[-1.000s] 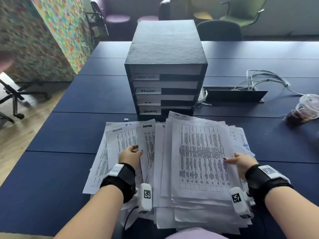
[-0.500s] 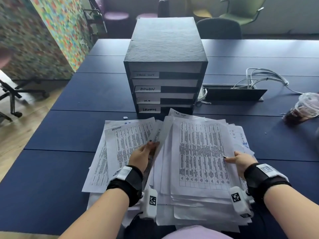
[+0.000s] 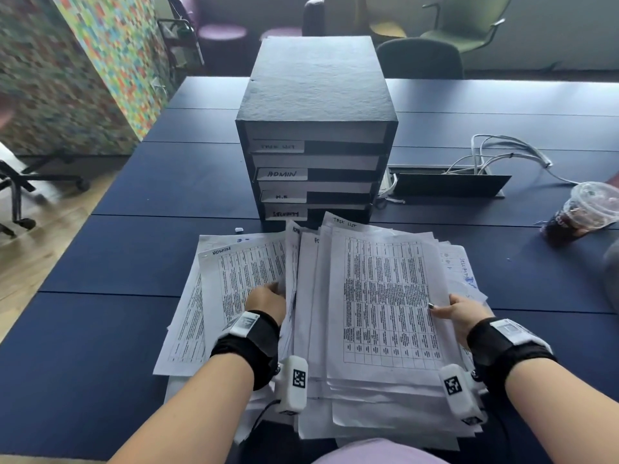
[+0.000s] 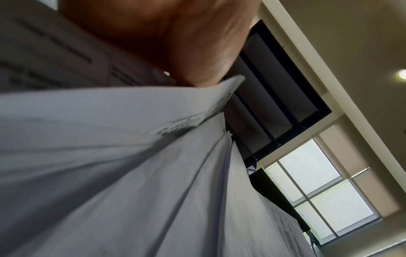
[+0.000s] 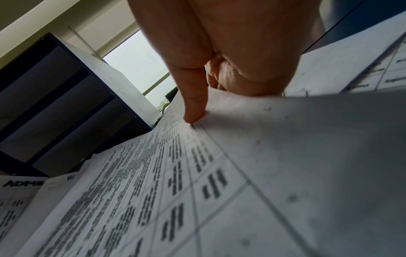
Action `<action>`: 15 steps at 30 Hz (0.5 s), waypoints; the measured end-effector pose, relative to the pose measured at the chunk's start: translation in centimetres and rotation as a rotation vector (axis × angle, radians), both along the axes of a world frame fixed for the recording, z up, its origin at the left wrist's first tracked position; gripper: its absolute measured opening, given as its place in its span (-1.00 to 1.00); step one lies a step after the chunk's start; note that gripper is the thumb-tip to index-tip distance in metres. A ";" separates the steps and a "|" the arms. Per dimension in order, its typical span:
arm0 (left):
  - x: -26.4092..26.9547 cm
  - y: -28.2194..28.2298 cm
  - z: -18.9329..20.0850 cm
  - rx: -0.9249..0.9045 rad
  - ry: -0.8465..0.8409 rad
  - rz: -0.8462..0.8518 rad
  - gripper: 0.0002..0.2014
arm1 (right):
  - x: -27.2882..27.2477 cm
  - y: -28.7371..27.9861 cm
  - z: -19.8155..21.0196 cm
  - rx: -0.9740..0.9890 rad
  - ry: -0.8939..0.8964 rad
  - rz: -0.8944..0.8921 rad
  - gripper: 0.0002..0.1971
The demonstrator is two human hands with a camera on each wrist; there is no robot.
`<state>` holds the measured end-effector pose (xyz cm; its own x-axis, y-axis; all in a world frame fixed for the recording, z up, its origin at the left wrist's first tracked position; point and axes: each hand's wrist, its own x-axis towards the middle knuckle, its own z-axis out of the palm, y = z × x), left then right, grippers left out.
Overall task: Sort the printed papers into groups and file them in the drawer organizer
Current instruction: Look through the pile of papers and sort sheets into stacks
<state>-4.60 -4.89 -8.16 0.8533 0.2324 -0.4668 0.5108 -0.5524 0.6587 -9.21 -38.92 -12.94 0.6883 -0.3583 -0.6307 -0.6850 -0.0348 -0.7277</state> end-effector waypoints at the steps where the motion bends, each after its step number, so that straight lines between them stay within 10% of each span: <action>1: -0.3 -0.2 0.1 0.016 -0.031 0.011 -0.71 | 0.0 0.0 0.0 0.008 0.000 -0.006 -0.85; 15: 0.8 5.7 1.3 0.056 -0.482 0.231 -0.88 | 0.1 -0.2 -0.2 0.002 -0.003 0.004 -0.77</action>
<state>-3.85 0.81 -6.91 0.8914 0.4528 -0.0166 0.2704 -0.5023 0.8213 -9.13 -39.07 -13.18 0.6919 -0.3542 -0.6292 -0.6825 -0.0365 -0.7300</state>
